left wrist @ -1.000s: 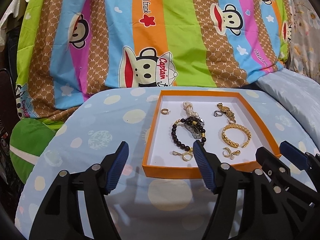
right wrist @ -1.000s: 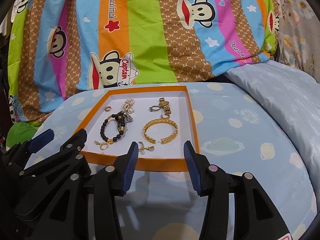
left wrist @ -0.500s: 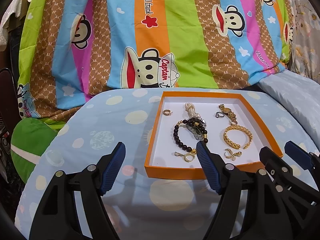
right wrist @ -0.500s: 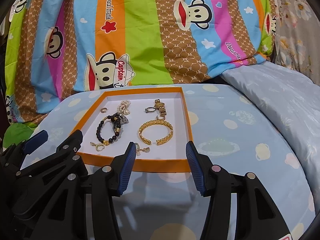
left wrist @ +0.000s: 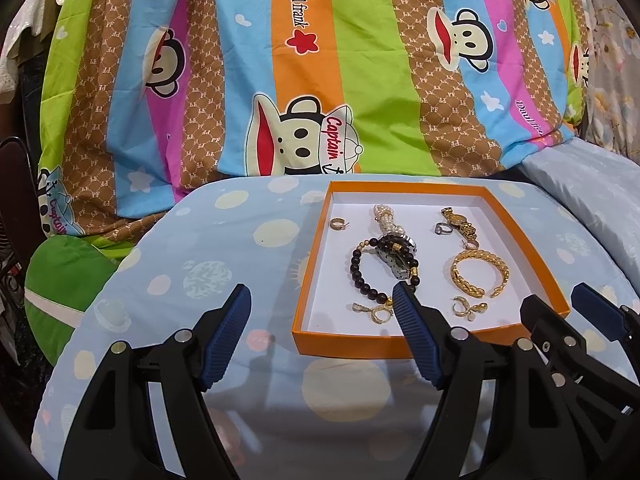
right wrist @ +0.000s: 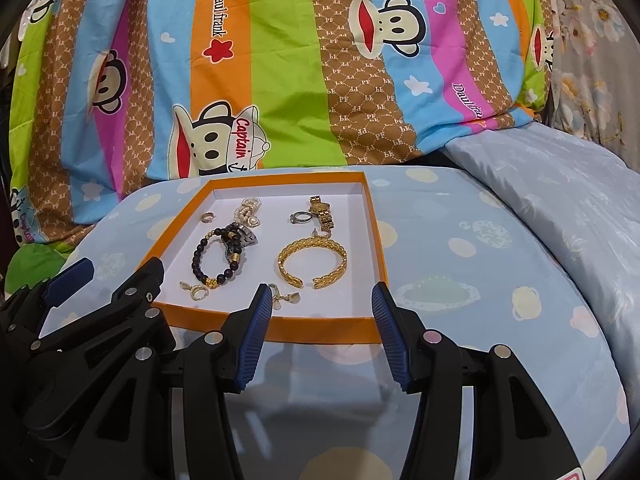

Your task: Organize jewelry

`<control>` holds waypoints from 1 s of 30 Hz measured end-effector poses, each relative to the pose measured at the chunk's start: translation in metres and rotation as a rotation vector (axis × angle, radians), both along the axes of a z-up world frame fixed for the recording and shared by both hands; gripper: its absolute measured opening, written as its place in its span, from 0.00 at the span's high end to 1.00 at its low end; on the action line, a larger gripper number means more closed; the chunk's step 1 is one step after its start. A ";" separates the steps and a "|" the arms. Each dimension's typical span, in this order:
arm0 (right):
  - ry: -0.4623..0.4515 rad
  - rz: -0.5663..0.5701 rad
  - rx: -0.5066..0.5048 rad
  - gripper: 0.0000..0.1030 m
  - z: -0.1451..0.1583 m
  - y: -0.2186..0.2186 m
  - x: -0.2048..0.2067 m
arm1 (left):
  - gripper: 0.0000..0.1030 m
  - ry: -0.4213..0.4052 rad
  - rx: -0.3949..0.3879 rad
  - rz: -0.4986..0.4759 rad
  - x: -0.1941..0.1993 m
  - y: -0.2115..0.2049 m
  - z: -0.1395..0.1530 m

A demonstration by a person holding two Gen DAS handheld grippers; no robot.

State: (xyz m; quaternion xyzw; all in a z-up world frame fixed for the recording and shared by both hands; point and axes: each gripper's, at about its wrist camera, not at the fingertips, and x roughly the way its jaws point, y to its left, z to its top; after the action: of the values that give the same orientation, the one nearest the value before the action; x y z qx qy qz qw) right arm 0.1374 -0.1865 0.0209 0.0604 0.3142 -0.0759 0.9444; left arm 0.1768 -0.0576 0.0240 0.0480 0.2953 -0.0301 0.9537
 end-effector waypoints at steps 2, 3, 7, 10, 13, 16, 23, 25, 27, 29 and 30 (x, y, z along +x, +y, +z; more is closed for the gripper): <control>-0.001 0.000 0.000 0.49 0.000 0.000 0.000 | 0.31 0.002 -0.001 0.000 0.000 0.001 0.000; 0.000 -0.001 0.000 0.49 0.000 0.000 0.000 | 0.31 0.003 -0.001 0.000 0.000 0.001 0.000; -0.002 -0.019 -0.013 0.44 -0.001 0.000 0.000 | 0.31 0.002 -0.004 0.007 0.000 0.002 0.000; -0.005 -0.032 -0.007 0.39 -0.002 -0.003 -0.001 | 0.26 0.001 -0.011 0.020 0.000 0.004 -0.001; -0.016 -0.041 -0.008 0.35 -0.001 -0.005 -0.003 | 0.21 -0.006 -0.023 0.037 0.000 0.007 0.001; -0.023 -0.044 -0.010 0.34 0.001 -0.006 -0.004 | 0.19 -0.015 -0.029 0.044 -0.002 0.008 0.002; -0.025 -0.044 -0.011 0.34 0.001 -0.007 -0.005 | 0.19 -0.020 -0.027 0.046 -0.002 0.008 0.003; -0.024 -0.044 -0.011 0.34 0.001 -0.006 -0.004 | 0.19 -0.021 -0.027 0.046 -0.003 0.007 0.003; -0.024 -0.044 -0.012 0.34 0.001 -0.007 -0.005 | 0.19 -0.022 -0.027 0.046 -0.003 0.008 0.003; -0.025 -0.044 -0.012 0.34 0.002 -0.006 -0.004 | 0.19 -0.021 -0.027 0.046 -0.003 0.008 0.003; -0.025 -0.044 -0.012 0.34 0.001 -0.006 -0.005 | 0.19 -0.021 -0.027 0.046 -0.003 0.008 0.003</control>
State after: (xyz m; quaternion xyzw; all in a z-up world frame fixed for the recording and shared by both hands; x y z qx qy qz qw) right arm 0.1327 -0.1930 0.0224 0.0625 0.3007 -0.0977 0.9466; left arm 0.1738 -0.0499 0.0271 0.0286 0.2857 -0.0117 0.9578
